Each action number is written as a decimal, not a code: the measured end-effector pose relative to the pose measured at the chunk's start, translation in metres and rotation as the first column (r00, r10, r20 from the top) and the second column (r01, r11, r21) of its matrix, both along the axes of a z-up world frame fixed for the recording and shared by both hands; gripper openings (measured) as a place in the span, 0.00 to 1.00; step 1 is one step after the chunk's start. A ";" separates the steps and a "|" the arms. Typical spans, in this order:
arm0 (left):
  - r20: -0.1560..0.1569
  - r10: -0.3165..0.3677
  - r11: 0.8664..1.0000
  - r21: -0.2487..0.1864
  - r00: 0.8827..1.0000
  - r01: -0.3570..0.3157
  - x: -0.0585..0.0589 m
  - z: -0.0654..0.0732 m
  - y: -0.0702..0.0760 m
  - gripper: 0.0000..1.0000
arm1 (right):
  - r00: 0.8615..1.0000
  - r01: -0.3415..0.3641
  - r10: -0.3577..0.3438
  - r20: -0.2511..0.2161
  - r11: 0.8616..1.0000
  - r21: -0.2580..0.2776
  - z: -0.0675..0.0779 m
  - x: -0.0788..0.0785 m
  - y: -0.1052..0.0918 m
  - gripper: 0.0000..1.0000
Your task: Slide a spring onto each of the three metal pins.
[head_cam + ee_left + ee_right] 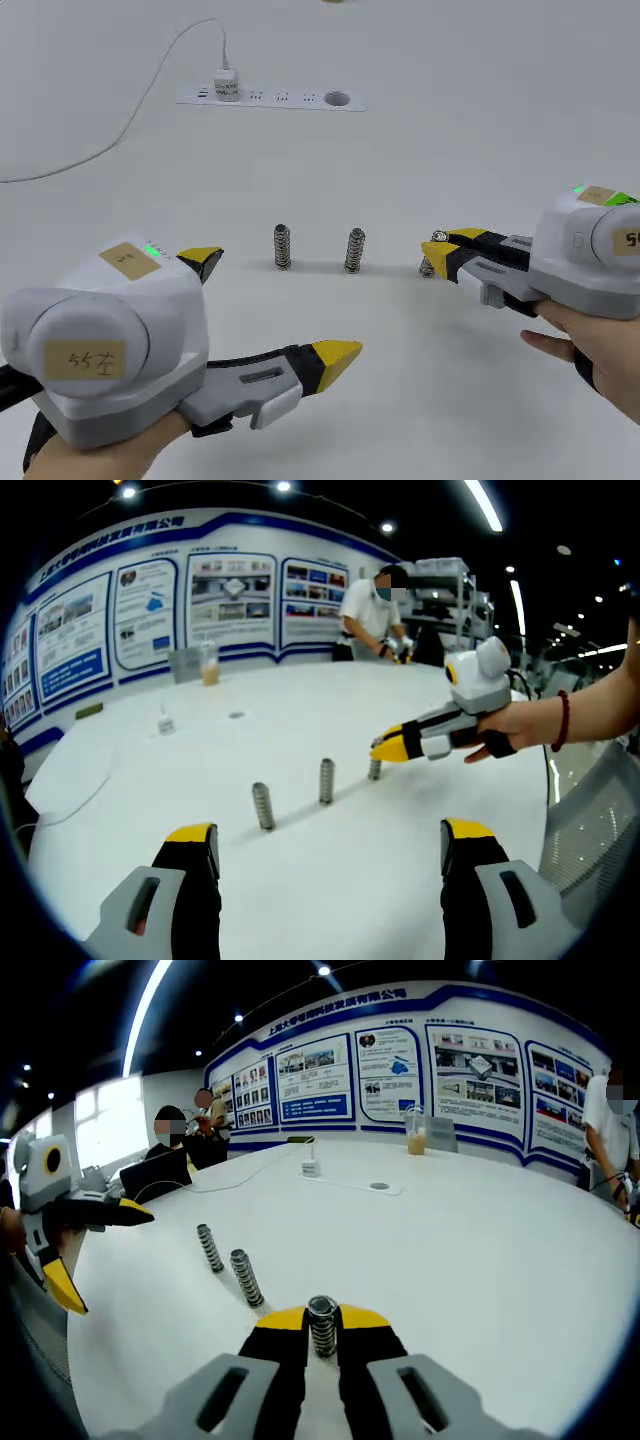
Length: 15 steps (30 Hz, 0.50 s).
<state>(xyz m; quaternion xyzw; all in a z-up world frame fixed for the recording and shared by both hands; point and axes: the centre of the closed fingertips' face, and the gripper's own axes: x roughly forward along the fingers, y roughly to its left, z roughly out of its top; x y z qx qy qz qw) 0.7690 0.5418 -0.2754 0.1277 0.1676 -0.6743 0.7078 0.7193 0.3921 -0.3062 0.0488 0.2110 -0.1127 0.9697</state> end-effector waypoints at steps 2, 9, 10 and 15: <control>-0.005 0.002 1.000 -0.008 1.000 -0.002 0.000 0.001 0.000 0.94 | 1.000 0.003 -0.003 -0.004 1.000 -0.001 -0.003 0.000 0.000 0.12; -0.008 0.007 1.000 -0.018 1.000 -0.007 0.001 0.003 -0.001 0.94 | 1.000 0.006 -0.006 -0.008 1.000 -0.002 -0.006 0.001 0.000 0.12; -0.007 0.008 1.000 -0.016 1.000 -0.008 0.002 0.002 -0.001 0.94 | 1.000 0.008 -0.008 -0.006 1.000 -0.004 -0.005 0.001 0.000 0.12; -0.005 0.007 1.000 -0.013 1.000 -0.007 0.002 0.002 0.000 0.94 | 1.000 0.012 -0.012 -0.005 1.000 0.002 -0.006 0.002 0.000 0.12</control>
